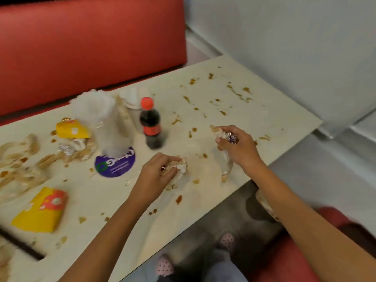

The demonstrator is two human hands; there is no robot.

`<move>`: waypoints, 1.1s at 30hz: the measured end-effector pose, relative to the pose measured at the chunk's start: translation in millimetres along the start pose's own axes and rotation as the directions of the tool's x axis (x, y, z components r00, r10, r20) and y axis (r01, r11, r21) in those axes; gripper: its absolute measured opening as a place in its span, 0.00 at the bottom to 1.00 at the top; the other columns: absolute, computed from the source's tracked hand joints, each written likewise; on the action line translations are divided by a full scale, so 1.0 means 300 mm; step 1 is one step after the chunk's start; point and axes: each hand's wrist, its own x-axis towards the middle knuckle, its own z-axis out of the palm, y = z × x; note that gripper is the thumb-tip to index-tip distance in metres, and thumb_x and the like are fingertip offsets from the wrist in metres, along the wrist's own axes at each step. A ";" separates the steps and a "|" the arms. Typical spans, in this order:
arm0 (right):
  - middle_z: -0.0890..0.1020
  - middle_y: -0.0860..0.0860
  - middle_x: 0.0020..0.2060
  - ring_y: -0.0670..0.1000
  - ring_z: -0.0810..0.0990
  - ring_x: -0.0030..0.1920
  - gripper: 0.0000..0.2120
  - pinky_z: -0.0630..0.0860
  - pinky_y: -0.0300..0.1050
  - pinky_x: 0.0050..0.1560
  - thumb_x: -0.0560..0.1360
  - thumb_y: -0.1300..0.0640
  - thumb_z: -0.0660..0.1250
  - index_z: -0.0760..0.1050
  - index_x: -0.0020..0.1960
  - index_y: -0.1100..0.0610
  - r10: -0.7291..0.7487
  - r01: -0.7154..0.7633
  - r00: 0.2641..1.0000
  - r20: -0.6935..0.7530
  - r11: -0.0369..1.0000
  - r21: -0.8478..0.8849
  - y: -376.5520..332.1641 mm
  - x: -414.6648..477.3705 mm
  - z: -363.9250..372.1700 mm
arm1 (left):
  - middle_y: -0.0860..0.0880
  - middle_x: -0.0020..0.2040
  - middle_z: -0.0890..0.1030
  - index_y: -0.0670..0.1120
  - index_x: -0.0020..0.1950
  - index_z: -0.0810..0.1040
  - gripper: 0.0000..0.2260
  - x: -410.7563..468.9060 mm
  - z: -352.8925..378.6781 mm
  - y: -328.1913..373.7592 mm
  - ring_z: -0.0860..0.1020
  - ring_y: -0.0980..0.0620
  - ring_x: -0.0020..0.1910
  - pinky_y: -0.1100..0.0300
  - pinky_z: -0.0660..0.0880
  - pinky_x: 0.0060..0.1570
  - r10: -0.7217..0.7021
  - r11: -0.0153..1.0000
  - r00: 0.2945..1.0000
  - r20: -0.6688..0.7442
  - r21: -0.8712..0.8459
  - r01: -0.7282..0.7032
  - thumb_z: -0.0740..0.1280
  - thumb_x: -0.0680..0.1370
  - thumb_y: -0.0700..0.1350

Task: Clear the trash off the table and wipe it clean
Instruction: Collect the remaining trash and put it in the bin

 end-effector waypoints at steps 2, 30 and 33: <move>0.79 0.49 0.43 0.44 0.78 0.34 0.10 0.74 0.34 0.39 0.74 0.63 0.68 0.76 0.47 0.48 0.021 -0.019 0.997 -0.068 0.999 0.037 0.037 0.013 -0.098 | 0.59 0.45 0.75 0.47 0.53 0.81 0.09 0.060 0.070 0.055 0.72 0.69 0.46 0.77 0.66 0.45 0.048 0.999 0.998 0.042 0.009 -0.048 0.69 0.74 0.39; 0.78 0.50 0.44 0.48 0.77 0.43 0.11 0.70 0.39 0.43 0.73 0.64 0.67 0.75 0.54 0.55 0.656 -0.527 0.628 -0.419 0.755 0.391 1.238 0.071 -1.084 | 0.53 0.50 0.75 0.48 0.58 0.77 0.11 0.506 1.714 0.415 0.74 0.54 0.50 0.62 0.71 0.48 -0.205 0.975 0.751 0.628 0.062 0.214 0.66 0.76 0.43; 0.78 0.52 0.46 0.50 0.77 0.44 0.13 0.72 0.38 0.39 0.73 0.65 0.66 0.76 0.57 0.58 0.693 -0.561 0.602 -0.397 0.721 0.406 1.426 0.123 -1.074 | 0.54 0.49 0.74 0.48 0.58 0.77 0.11 0.515 1.853 0.316 0.72 0.57 0.47 0.72 0.67 0.37 -0.255 0.962 0.731 0.633 0.093 0.256 0.67 0.76 0.43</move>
